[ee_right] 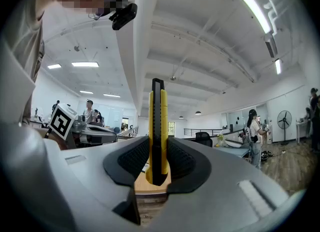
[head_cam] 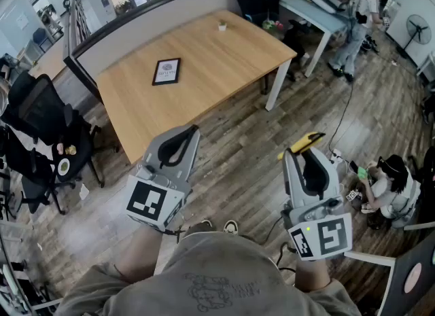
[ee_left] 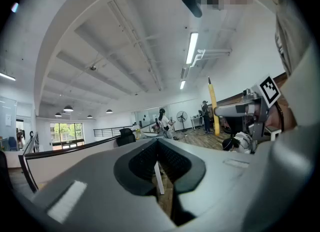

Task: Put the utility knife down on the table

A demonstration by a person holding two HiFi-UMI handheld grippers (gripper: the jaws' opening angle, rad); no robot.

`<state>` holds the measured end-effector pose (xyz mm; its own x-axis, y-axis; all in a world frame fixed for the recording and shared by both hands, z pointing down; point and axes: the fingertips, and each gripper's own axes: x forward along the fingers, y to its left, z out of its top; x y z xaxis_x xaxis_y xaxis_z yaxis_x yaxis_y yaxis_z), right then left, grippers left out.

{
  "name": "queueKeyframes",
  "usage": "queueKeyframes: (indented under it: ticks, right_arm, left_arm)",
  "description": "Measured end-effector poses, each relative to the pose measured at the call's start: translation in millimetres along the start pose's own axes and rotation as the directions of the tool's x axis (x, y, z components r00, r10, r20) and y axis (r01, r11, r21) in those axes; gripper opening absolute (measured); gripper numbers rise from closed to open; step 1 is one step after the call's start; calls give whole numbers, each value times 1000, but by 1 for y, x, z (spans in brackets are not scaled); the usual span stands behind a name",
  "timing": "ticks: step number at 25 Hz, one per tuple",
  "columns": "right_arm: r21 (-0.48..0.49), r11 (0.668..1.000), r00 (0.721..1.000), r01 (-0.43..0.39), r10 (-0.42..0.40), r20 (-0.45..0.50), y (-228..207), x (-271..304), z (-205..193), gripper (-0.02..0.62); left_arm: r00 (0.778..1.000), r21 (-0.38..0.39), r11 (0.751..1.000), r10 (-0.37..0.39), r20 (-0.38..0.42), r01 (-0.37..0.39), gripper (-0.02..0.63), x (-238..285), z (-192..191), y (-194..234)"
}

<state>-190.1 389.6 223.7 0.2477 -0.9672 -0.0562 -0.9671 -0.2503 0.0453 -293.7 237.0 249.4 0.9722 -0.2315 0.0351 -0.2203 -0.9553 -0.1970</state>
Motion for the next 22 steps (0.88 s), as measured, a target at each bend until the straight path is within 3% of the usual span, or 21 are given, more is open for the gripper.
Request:
queueKeyframes:
  ticks: [22]
  right_arm:
    - [44, 999, 1000, 11, -11, -13, -29, -15, -17, 120]
  left_arm:
    - [1000, -1, 1000, 5, -7, -5, 0, 11, 0, -23]
